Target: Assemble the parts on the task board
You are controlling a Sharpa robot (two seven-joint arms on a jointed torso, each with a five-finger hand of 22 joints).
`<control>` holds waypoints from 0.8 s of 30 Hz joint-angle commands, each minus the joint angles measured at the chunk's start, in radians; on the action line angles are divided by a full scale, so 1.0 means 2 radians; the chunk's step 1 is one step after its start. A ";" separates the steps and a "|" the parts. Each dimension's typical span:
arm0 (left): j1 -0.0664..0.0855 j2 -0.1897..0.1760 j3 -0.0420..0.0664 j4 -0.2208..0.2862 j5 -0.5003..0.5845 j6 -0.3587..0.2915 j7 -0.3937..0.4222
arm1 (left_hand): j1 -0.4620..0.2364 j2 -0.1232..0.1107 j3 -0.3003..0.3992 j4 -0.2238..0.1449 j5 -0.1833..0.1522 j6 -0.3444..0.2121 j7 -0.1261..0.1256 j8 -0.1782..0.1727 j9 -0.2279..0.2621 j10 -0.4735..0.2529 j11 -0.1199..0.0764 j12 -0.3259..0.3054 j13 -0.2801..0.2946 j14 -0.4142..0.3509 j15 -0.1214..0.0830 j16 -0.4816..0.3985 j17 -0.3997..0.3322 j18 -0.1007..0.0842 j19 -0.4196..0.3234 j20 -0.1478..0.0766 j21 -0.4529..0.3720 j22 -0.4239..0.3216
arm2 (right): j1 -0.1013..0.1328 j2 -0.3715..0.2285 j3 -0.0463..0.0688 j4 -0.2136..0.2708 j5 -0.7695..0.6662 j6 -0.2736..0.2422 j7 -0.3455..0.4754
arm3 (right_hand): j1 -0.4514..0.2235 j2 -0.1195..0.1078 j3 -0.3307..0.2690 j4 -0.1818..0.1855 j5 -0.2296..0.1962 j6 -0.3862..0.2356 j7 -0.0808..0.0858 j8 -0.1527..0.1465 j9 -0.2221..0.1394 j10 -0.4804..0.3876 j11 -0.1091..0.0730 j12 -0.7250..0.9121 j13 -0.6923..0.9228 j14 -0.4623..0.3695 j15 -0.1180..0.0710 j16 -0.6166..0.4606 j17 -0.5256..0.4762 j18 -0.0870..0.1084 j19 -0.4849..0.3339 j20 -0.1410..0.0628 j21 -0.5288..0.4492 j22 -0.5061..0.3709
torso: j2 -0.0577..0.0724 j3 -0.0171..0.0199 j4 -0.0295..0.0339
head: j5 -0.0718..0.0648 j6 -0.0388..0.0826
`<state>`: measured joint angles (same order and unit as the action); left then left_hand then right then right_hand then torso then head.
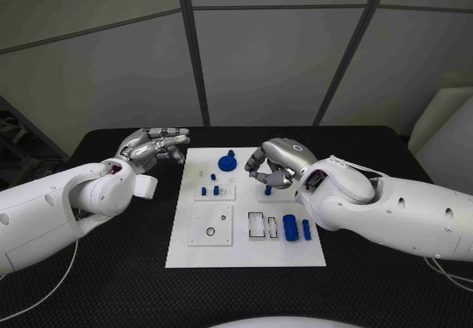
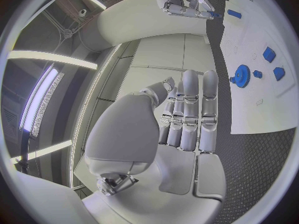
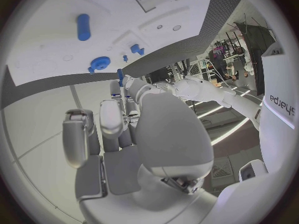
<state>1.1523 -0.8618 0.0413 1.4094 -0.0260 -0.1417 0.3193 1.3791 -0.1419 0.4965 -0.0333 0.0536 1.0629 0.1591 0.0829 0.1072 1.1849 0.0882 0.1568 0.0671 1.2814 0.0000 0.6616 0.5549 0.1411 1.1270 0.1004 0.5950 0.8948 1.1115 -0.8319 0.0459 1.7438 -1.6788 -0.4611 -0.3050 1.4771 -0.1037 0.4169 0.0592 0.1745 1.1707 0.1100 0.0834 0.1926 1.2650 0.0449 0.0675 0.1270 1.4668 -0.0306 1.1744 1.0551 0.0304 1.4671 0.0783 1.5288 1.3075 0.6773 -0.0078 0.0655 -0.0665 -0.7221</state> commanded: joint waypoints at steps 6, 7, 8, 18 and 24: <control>0.001 0.003 0.000 0.002 0.002 -0.004 0.007 | -0.006 0.000 -0.003 0.000 -0.002 -0.002 0.000 -0.004 -0.001 -0.004 0.001 -0.004 -0.001 -0.002 0.002 -0.003 -0.001 0.021 0.000 0.003 -0.002 -0.001 | -0.017 0.025 0.000 -0.005 0.041 -0.018 0.045 | -0.006 0.000 0.001 -0.005 0.004 0.000 0.001 -0.003 0.000 0.001 0.002 -0.003 0.000 0.012 -0.003 0.002 -0.001 -0.010 0.042 -0.004 0.001 0.117 | -0.001 -0.0016 0.0030 | 0.028 -0.007; 0.001 0.003 0.000 0.003 0.002 -0.004 0.007 | -0.006 0.000 -0.003 0.000 -0.002 -0.002 0.000 -0.004 -0.001 -0.004 0.001 -0.004 -0.001 -0.002 0.002 -0.003 -0.001 0.021 0.000 0.003 -0.002 -0.001 | -0.020 0.029 0.000 -0.007 0.042 -0.018 0.047 | -0.006 0.000 0.001 -0.006 0.004 0.000 0.001 -0.003 0.000 0.001 0.002 -0.003 -0.001 0.012 -0.003 0.003 -0.001 -0.010 0.042 -0.004 0.000 0.116 | 0.000 -0.0015 0.0022 | 0.031 -0.007; 0.001 0.004 0.000 0.003 0.002 -0.005 0.007 | -0.006 0.000 -0.003 0.000 -0.002 -0.002 0.000 -0.004 -0.001 -0.004 0.001 -0.004 -0.001 -0.002 0.002 -0.003 -0.001 0.021 0.000 0.003 -0.002 -0.001 | -0.026 0.036 0.000 -0.012 0.044 -0.017 0.051 | -0.006 0.000 0.001 -0.006 0.004 -0.001 0.001 -0.003 0.000 0.000 0.002 -0.003 -0.001 0.012 -0.003 0.003 -0.001 -0.010 0.042 -0.004 0.000 0.116 | 0.000 -0.0017 0.0026 | 0.035 -0.008; 0.001 0.011 0.000 0.004 0.002 -0.007 0.008 | -0.006 0.000 -0.003 -0.001 -0.002 -0.002 0.000 -0.004 -0.001 -0.004 0.001 -0.004 -0.001 -0.002 0.002 -0.003 -0.001 0.021 0.000 0.003 -0.002 -0.001 | -0.056 0.078 -0.002 -0.043 0.045 -0.005 0.062 | -0.006 0.002 0.004 -0.009 0.005 -0.002 0.002 -0.005 0.001 -0.001 0.002 -0.003 -0.001 0.011 -0.003 0.002 -0.003 -0.009 0.042 -0.004 -0.001 0.116 | 0.000 -0.0019 0.0021 | 0.051 -0.011; 0.002 0.012 0.000 0.005 0.002 -0.008 0.006 | -0.008 0.002 -0.004 0.002 -0.002 -0.002 0.001 -0.004 -0.001 -0.005 0.002 -0.004 -0.001 -0.002 0.003 -0.004 -0.001 0.020 0.000 0.004 -0.004 -0.002 | -0.063 0.091 -0.006 -0.058 0.034 -0.006 0.056 | -0.005 0.004 0.006 -0.012 0.005 -0.002 0.002 -0.005 0.001 -0.001 0.003 -0.002 -0.002 0.011 -0.002 0.003 -0.003 -0.010 0.042 -0.004 0.000 0.116 | -0.001 -0.0014 0.0019 | 0.064 -0.019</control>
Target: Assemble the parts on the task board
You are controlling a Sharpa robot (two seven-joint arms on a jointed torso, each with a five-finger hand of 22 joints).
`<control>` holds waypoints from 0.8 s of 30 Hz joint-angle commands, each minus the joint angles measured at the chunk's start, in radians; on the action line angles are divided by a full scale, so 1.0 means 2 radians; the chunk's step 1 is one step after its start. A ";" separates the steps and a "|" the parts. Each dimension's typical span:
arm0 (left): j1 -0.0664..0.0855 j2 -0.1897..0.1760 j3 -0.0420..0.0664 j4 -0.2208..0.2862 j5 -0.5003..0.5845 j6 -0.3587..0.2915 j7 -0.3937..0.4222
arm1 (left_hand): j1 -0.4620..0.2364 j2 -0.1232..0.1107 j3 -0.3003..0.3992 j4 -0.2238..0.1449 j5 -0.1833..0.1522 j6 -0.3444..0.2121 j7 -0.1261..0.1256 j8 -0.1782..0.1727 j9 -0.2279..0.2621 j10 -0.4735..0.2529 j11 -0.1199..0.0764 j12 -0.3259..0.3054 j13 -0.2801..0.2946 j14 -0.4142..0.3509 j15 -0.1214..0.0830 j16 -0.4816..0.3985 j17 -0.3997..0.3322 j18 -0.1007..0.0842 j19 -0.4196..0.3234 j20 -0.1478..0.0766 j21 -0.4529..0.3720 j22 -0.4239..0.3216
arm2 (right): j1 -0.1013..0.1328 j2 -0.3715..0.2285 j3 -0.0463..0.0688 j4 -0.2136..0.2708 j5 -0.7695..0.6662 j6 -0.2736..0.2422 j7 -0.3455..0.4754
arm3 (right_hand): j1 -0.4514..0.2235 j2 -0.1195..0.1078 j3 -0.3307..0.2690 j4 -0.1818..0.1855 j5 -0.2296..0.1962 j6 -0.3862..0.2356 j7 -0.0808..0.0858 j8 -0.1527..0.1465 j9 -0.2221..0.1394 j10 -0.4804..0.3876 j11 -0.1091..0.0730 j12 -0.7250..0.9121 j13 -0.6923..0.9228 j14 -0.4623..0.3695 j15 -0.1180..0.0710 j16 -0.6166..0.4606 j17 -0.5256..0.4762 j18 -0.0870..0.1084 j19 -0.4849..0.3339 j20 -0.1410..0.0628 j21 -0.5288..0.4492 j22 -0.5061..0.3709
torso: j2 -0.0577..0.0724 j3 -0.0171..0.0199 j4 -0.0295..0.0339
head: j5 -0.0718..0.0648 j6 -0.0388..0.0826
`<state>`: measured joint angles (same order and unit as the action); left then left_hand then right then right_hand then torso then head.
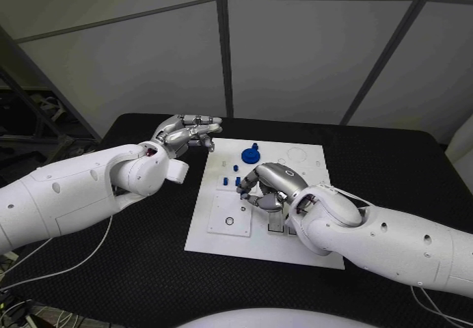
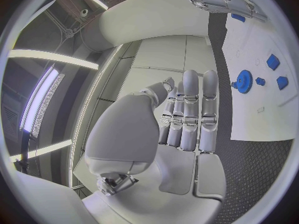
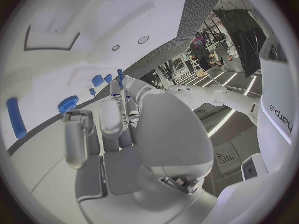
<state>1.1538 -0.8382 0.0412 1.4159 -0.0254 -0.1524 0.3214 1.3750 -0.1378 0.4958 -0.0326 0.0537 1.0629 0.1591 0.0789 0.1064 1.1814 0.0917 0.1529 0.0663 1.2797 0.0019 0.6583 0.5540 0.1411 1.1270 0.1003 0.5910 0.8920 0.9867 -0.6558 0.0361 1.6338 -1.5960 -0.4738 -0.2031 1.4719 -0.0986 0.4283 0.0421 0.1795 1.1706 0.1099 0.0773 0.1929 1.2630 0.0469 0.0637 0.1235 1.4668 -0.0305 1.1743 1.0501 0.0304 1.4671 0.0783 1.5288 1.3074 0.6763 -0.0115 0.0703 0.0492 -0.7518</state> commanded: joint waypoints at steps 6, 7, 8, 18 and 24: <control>0.001 0.001 0.000 0.002 0.002 -0.003 0.005 | -0.006 0.001 -0.003 0.002 -0.002 -0.002 0.001 -0.002 -0.001 -0.003 0.000 -0.002 0.000 -0.002 0.002 -0.003 -0.001 0.020 0.000 0.004 -0.003 -0.001 | -0.004 0.010 -0.003 -0.010 -0.019 0.002 -0.002 | -0.002 0.002 0.000 -0.005 0.003 -0.002 0.002 -0.002 0.001 -0.001 0.002 0.000 0.000 0.011 -0.002 0.003 -0.001 -0.009 0.041 -0.004 -0.001 0.115 | 0.000 0.0009 -0.0009 | 0.011 -0.009; 0.001 0.001 0.000 0.002 0.002 -0.003 0.005 | -0.006 0.001 -0.003 0.002 -0.002 -0.002 0.001 -0.002 -0.001 -0.003 0.000 -0.002 0.000 -0.002 0.002 -0.003 -0.001 0.020 0.000 0.004 -0.003 -0.001 | -0.004 0.010 -0.003 -0.010 -0.021 0.003 -0.002 | -0.002 0.002 0.000 -0.005 0.003 -0.002 0.002 -0.002 0.001 -0.001 0.002 0.000 0.000 0.011 -0.002 0.003 -0.001 -0.009 0.041 -0.004 -0.001 0.115 | 0.000 0.0010 -0.0010 | 0.011 -0.011; 0.001 0.001 0.000 0.002 0.002 -0.003 0.005 | -0.006 0.001 -0.003 0.002 -0.002 -0.002 0.001 -0.002 -0.001 -0.003 0.000 -0.002 0.000 -0.002 0.002 -0.003 -0.001 0.020 0.000 0.004 -0.003 -0.001 | -0.005 0.011 -0.003 -0.010 -0.023 0.003 -0.003 | -0.002 0.002 0.000 -0.005 0.003 -0.002 0.002 -0.002 0.001 -0.001 0.002 0.000 0.000 0.011 -0.002 0.003 -0.001 -0.009 0.041 -0.004 -0.001 0.115 | 0.000 0.0011 -0.0011 | 0.011 -0.011; 0.001 0.001 0.000 0.001 0.002 -0.003 0.005 | -0.007 0.001 -0.003 0.002 -0.002 -0.002 0.001 -0.002 -0.001 -0.004 0.000 -0.003 0.000 -0.002 0.002 -0.003 -0.001 0.020 0.000 0.004 -0.003 -0.002 | -0.005 0.005 -0.004 -0.006 -0.037 0.015 -0.011 | -0.004 0.001 0.000 -0.006 0.003 -0.002 0.002 -0.003 0.001 -0.001 0.002 0.000 0.000 0.011 -0.002 0.004 0.000 -0.009 0.041 -0.003 -0.001 0.116 | 0.000 0.0010 -0.0011 | 0.013 -0.014; 0.001 0.001 0.000 0.000 0.002 -0.002 0.005 | -0.007 0.001 -0.003 0.002 -0.002 -0.002 0.001 -0.002 -0.001 -0.004 0.000 -0.003 0.000 -0.002 0.002 -0.003 -0.001 0.020 0.000 0.004 -0.003 -0.002 | -0.006 0.003 -0.004 -0.003 -0.039 0.030 -0.011 | -0.004 0.001 0.000 -0.006 0.003 -0.002 0.002 -0.003 0.001 -0.001 0.002 0.000 0.000 0.011 -0.002 0.004 0.000 -0.009 0.041 -0.003 -0.001 0.116 | 0.000 0.0007 -0.0008 | 0.013 -0.015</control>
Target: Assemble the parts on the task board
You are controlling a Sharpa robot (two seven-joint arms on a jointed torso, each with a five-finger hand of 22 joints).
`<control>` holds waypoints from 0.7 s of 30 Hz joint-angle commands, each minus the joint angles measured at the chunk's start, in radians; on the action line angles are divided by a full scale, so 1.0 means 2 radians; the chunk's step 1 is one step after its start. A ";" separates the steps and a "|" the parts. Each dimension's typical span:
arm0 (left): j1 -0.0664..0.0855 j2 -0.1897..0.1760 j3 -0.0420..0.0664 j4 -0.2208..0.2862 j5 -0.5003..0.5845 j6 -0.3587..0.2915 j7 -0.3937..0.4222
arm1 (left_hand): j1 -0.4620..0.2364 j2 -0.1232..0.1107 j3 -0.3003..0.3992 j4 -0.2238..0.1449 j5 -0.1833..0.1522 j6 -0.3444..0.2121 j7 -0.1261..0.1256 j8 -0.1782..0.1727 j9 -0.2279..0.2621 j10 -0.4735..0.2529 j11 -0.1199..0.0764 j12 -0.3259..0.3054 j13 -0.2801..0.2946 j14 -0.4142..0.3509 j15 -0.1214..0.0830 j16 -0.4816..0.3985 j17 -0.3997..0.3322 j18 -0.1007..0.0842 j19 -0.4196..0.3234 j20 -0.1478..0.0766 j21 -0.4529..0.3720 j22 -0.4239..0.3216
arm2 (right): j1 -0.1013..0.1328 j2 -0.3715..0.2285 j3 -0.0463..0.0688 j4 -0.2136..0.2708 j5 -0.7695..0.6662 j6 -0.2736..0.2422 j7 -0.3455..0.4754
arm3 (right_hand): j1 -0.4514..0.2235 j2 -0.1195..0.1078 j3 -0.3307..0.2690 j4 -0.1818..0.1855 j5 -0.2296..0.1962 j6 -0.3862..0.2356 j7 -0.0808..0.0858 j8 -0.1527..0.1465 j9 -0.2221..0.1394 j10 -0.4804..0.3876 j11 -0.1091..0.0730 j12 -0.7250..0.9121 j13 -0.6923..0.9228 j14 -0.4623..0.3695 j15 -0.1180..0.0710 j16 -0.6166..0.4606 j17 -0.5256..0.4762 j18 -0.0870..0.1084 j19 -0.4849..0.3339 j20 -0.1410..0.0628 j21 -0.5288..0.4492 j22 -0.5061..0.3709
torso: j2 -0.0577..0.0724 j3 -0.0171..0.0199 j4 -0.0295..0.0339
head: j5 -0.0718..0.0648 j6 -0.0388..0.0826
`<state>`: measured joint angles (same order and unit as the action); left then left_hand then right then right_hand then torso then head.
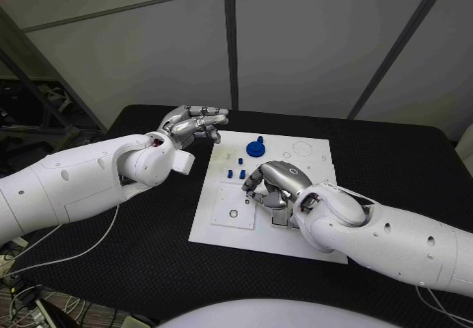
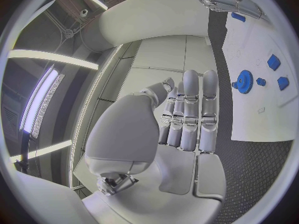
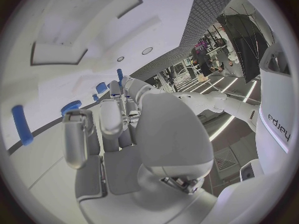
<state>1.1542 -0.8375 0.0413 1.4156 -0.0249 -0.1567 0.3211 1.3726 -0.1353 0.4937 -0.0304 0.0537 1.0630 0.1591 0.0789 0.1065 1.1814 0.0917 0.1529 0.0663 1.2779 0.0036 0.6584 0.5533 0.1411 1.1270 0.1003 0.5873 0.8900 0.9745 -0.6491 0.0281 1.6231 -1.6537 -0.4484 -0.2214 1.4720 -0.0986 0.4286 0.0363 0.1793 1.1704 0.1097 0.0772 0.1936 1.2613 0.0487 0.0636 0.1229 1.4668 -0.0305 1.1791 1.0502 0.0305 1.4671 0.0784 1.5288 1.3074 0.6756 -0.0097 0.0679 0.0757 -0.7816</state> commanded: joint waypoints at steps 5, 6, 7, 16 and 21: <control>0.001 0.002 0.000 -0.001 0.002 0.000 0.005 | -0.006 0.000 -0.002 0.001 -0.002 -0.002 0.001 -0.002 -0.001 -0.004 0.000 -0.003 0.000 -0.001 0.001 -0.003 -0.001 0.020 0.000 0.004 -0.001 0.000 | 0.001 0.001 0.000 0.004 -0.010 0.025 -0.002 | -0.004 0.000 0.000 -0.003 0.003 -0.002 0.003 -0.003 0.001 0.000 0.001 0.000 0.000 0.012 -0.002 0.003 0.001 -0.010 0.042 -0.003 0.000 0.116 | 0.000 -0.0003 0.0006 | 0.001 -0.002; 0.001 0.002 0.000 -0.001 0.002 0.000 0.005 | -0.006 0.000 -0.002 0.001 -0.002 -0.002 0.001 -0.002 -0.001 -0.004 0.000 -0.003 0.000 -0.001 0.001 -0.003 -0.001 0.020 0.000 0.004 -0.001 0.000 | 0.001 0.001 0.000 0.004 -0.010 0.026 -0.002 | -0.004 0.000 0.000 -0.003 0.003 -0.002 0.003 -0.003 0.001 0.000 0.001 0.000 0.000 0.012 -0.002 0.003 0.001 -0.010 0.042 -0.003 0.000 0.116 | 0.000 -0.0004 0.0006 | 0.001 -0.002; 0.001 0.002 0.000 -0.001 0.002 0.000 0.005 | -0.006 0.000 -0.002 0.001 -0.002 -0.002 0.001 -0.002 -0.001 -0.004 0.000 -0.003 0.000 -0.001 0.001 -0.003 -0.001 0.020 0.000 0.004 -0.001 0.000 | 0.001 0.002 0.000 0.004 -0.010 0.027 -0.002 | -0.004 0.000 0.000 -0.003 0.003 -0.002 0.003 -0.003 0.001 0.000 0.001 0.000 0.000 0.012 -0.002 0.003 0.001 -0.010 0.042 -0.003 0.000 0.116 | 0.000 -0.0005 0.0006 | 0.001 -0.002; 0.001 0.002 0.000 -0.002 0.002 0.001 0.005 | -0.006 0.000 -0.002 0.001 -0.002 -0.002 0.001 -0.002 -0.001 -0.004 0.000 -0.003 0.000 -0.001 0.001 -0.003 -0.001 0.020 0.000 0.004 -0.001 0.000 | 0.000 0.002 0.000 0.003 -0.010 0.036 -0.002 | -0.005 0.000 0.000 -0.004 0.003 -0.002 0.003 -0.002 0.001 0.000 0.001 0.000 0.000 0.012 -0.002 0.003 0.000 -0.010 0.042 -0.003 0.000 0.116 | 0.000 -0.0004 0.0007 | 0.005 -0.006; 0.001 0.002 0.000 -0.002 0.002 0.002 0.005 | -0.006 0.000 -0.002 0.001 -0.002 -0.002 0.001 -0.002 -0.001 -0.004 0.000 -0.003 0.000 -0.001 0.001 -0.003 -0.001 0.020 0.000 0.004 -0.001 0.000 | 0.000 0.002 0.000 0.002 -0.011 0.039 -0.003 | -0.005 0.000 0.000 -0.004 0.003 -0.002 0.003 -0.002 0.001 0.000 0.001 0.000 0.000 0.012 -0.002 0.003 0.000 -0.010 0.042 -0.003 0.000 0.116 | 0.000 -0.0001 0.0003 | 0.005 -0.007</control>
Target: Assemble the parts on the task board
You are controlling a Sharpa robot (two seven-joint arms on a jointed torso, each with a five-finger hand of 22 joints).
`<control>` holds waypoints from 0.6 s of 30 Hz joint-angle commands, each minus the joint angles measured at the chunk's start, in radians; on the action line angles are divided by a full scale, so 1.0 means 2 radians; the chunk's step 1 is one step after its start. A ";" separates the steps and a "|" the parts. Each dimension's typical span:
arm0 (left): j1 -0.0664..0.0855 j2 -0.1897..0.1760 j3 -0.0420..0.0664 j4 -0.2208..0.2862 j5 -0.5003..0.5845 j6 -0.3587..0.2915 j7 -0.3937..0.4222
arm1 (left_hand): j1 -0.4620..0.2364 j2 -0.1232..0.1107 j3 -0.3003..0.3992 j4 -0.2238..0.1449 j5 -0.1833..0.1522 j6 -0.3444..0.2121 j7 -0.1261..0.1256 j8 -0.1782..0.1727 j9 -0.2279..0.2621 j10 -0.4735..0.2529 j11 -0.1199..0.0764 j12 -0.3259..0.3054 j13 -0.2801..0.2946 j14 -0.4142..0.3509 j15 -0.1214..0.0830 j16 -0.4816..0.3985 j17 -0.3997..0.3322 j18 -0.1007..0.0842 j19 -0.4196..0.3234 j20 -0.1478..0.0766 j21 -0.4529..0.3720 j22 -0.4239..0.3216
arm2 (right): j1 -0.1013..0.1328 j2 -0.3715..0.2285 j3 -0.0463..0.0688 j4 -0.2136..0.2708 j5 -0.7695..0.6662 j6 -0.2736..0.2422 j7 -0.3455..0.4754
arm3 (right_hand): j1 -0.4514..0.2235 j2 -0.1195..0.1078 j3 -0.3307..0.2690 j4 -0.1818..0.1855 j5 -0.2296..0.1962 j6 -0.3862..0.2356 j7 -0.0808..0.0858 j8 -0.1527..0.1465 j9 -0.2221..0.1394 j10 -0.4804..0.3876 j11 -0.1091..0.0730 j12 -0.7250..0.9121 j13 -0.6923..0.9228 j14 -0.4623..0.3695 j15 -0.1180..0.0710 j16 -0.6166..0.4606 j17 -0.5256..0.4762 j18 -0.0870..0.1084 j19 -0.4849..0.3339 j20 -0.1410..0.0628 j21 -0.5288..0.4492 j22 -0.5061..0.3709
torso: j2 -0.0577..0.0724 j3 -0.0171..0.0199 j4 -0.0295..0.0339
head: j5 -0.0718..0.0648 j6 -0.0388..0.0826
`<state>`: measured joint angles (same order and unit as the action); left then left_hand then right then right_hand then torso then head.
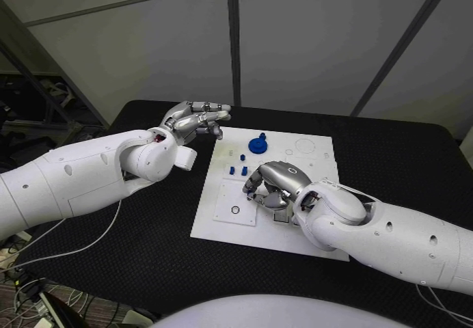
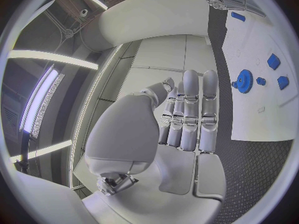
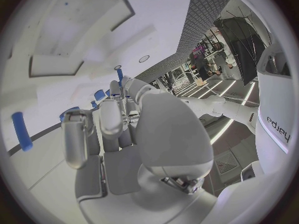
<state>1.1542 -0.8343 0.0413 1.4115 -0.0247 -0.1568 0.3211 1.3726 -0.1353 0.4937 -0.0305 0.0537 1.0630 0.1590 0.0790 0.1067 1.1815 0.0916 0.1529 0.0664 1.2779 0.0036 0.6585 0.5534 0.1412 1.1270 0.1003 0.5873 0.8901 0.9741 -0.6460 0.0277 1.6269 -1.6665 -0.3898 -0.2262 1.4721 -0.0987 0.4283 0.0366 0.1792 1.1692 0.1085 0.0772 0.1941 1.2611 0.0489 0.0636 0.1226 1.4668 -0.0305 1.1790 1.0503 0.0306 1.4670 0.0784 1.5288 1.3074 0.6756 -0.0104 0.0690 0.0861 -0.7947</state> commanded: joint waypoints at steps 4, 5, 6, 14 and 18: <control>0.001 0.002 0.000 -0.001 0.002 0.003 0.005 | -0.006 0.000 -0.002 0.001 -0.002 -0.002 0.001 -0.003 -0.001 -0.005 0.000 -0.003 0.000 -0.001 0.001 -0.004 -0.001 0.020 0.000 0.004 -0.002 -0.001 | 0.001 0.002 0.000 -0.003 -0.005 0.012 -0.001 | -0.005 0.000 0.000 -0.004 0.003 -0.001 0.003 -0.002 0.001 0.000 0.001 0.000 0.000 0.012 -0.002 0.003 0.001 -0.010 0.042 -0.003 0.000 0.117 | 0.000 0.0002 -0.0004 | 0.000 -0.001; 0.001 0.002 0.000 -0.001 0.002 0.003 0.005 | -0.006 0.000 -0.002 0.001 -0.002 -0.002 0.001 -0.003 -0.001 -0.005 0.000 -0.003 0.000 -0.001 0.001 -0.004 -0.001 0.020 0.000 0.004 -0.002 -0.001 | 0.001 0.002 0.000 -0.003 -0.005 0.012 -0.001 | -0.005 0.000 0.000 -0.004 0.003 -0.001 0.003 -0.002 0.001 0.000 0.001 0.000 0.000 0.012 -0.002 0.003 0.001 -0.010 0.042 -0.003 0.000 0.117 | 0.000 0.0002 -0.0004 | 0.000 -0.001; 0.001 0.002 0.000 -0.001 0.002 0.003 0.005 | -0.006 0.000 -0.002 0.001 -0.002 -0.002 0.001 -0.003 -0.001 -0.005 0.000 -0.003 0.000 -0.001 0.001 -0.004 -0.001 0.020 0.000 0.004 -0.002 -0.001 | 0.001 0.002 0.000 -0.004 -0.005 0.013 -0.001 | -0.005 0.000 0.000 -0.004 0.003 -0.001 0.003 -0.002 0.001 0.000 0.001 0.000 0.000 0.012 -0.002 0.003 0.001 -0.010 0.042 -0.003 0.000 0.117 | 0.000 0.0002 -0.0004 | 0.000 -0.001; 0.001 0.003 0.000 -0.001 0.002 0.003 0.004 | -0.006 0.000 -0.002 0.001 -0.002 -0.002 0.001 -0.003 -0.001 -0.005 0.000 -0.003 0.000 -0.001 0.002 -0.004 -0.001 0.020 0.000 0.004 -0.002 -0.001 | 0.000 0.004 -0.001 -0.007 -0.008 0.022 -0.002 | -0.005 0.000 0.000 -0.004 0.003 -0.001 0.003 -0.002 0.001 0.000 0.001 0.000 0.000 0.012 -0.002 0.003 0.001 -0.010 0.042 -0.003 0.000 0.117 | 0.000 0.0001 -0.0004 | -0.001 -0.003; 0.001 0.003 0.000 0.000 0.001 0.004 0.004 | -0.006 0.000 -0.002 0.001 -0.002 -0.002 0.001 -0.003 -0.001 -0.005 0.000 -0.003 0.000 -0.001 0.002 -0.004 -0.001 0.020 0.000 0.004 -0.002 -0.001 | 0.000 0.004 -0.001 -0.008 -0.015 0.024 -0.004 | -0.005 0.000 0.000 -0.004 0.003 -0.001 0.003 -0.002 0.001 0.000 0.001 0.000 0.000 0.012 -0.002 0.003 0.001 -0.010 0.042 -0.003 0.000 0.117 | 0.000 0.0001 -0.0003 | -0.001 -0.003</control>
<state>1.1542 -0.8301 0.0413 1.4096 -0.0245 -0.1564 0.3207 1.3726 -0.1354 0.4937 -0.0305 0.0537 1.0630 0.1590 0.0790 0.1056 1.1815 0.0915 0.1529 0.0665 1.2779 0.0036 0.6545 0.5526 0.1411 1.1270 0.1003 0.5873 0.8885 0.9739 -0.6380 0.0270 1.6131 -1.6767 -0.3614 -0.2279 1.4720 -0.0987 0.4310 0.0340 0.1792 1.1687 0.1080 0.0772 0.1946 1.2593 0.0505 0.0636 0.1218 1.4668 -0.0305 1.1790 1.0504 0.0305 1.4670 0.0784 1.5287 1.3074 0.6760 -0.0100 0.0685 0.0834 -0.8001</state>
